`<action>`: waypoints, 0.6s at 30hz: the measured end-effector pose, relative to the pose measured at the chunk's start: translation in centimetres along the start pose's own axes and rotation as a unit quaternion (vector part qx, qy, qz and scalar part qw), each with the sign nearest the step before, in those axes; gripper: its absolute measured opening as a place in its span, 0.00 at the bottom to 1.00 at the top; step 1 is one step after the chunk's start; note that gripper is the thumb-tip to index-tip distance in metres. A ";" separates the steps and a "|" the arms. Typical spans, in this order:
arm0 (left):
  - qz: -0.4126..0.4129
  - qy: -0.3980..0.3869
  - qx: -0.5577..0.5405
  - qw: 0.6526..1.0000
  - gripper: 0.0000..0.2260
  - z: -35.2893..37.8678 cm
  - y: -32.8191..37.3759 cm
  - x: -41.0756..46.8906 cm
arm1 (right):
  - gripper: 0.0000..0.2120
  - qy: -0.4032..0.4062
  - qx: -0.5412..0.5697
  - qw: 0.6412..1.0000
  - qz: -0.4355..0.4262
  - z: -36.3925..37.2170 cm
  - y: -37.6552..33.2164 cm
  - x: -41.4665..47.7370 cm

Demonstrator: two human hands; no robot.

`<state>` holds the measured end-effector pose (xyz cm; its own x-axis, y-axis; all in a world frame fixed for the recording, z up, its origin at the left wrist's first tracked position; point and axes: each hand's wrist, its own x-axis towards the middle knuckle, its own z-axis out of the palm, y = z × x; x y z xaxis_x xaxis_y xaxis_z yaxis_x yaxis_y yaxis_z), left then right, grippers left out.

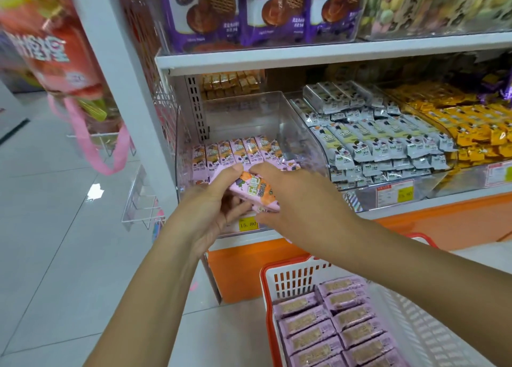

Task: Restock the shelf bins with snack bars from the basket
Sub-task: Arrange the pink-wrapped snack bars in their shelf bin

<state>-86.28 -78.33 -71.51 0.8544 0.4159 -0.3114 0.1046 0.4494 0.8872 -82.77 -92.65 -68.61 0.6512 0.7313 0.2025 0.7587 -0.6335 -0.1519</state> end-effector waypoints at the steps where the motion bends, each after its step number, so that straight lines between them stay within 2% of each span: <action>1: 0.001 0.005 0.000 1.000 0.11 0.0 0.0 0.2 | 0.27 -0.001 -0.007 1.000 0.007 0.3 0.1 0.5; 9: 0.051 0.040 0.026 0.998 0.11 -0.3 1.0 1.2 | 0.12 0.015 -0.030 0.999 0.022 1.1 -0.2 3.0; 12: 0.064 0.038 0.010 0.997 0.11 -0.7 1.5 1.6 | 0.14 0.025 -0.057 0.998 0.008 1.1 -0.2 4.4; 16: 0.053 0.028 0.057 0.997 0.09 -0.9 0.7 2.1 | 0.16 -0.040 -0.034 0.999 0.009 2.3 1.1 4.9; 18: 0.046 0.015 0.093 0.994 0.20 -0.8 0.2 2.4 | 0.14 -0.053 -0.021 0.998 0.011 2.9 2.2 4.9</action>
<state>-84.65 -76.65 -72.35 0.8490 0.4738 -0.2340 0.1222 0.2548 0.9592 -77.85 -89.73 -70.78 0.6669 0.7389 0.0962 0.7448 -0.6575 -0.1134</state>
